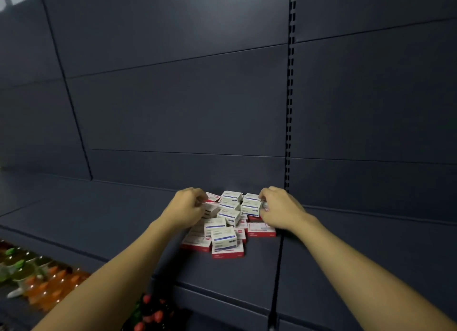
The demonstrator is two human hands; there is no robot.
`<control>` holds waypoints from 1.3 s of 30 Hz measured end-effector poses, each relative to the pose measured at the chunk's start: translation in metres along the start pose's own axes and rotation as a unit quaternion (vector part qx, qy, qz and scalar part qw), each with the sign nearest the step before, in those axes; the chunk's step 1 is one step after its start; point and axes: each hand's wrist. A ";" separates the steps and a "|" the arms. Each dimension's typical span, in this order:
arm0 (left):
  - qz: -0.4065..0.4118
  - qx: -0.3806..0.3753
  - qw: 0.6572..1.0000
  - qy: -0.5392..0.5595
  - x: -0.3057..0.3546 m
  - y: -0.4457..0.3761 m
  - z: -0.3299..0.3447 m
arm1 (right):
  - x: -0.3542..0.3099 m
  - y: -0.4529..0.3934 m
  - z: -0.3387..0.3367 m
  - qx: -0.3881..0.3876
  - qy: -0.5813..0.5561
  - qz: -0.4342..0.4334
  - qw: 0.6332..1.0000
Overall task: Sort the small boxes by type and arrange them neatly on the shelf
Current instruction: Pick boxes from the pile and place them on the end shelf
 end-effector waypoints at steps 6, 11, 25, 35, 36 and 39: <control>0.039 -0.021 0.999 0.025 -0.045 -0.019 -0.011 | -0.030 -0.007 0.010 0.013 0.017 0.063 0.998; 0.053 -0.060 0.996 0.026 -0.077 -0.026 -0.015 | -0.061 -0.008 0.020 0.033 0.022 0.079 0.996; 0.069 -0.124 0.988 0.061 -0.103 -0.023 0.000 | -0.131 -0.046 0.057 -0.017 0.066 0.038 0.997; 0.126 -0.097 0.987 0.035 -0.112 -0.023 -0.002 | -0.141 -0.050 0.067 0.009 0.104 0.047 0.993; 0.131 -0.096 0.986 0.032 -0.115 -0.023 -0.004 | -0.142 -0.050 0.067 0.013 0.094 0.044 0.994; 0.146 -0.081 0.986 0.018 -0.120 -0.021 -0.010 | -0.143 -0.049 0.069 0.041 0.062 0.033 0.997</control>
Point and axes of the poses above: each hand's wrist, its own y-axis away from the middle knuckle, its own z-axis out of the palm, x = y × z, and after that the axes turned 4 degrees about -y, right-handed
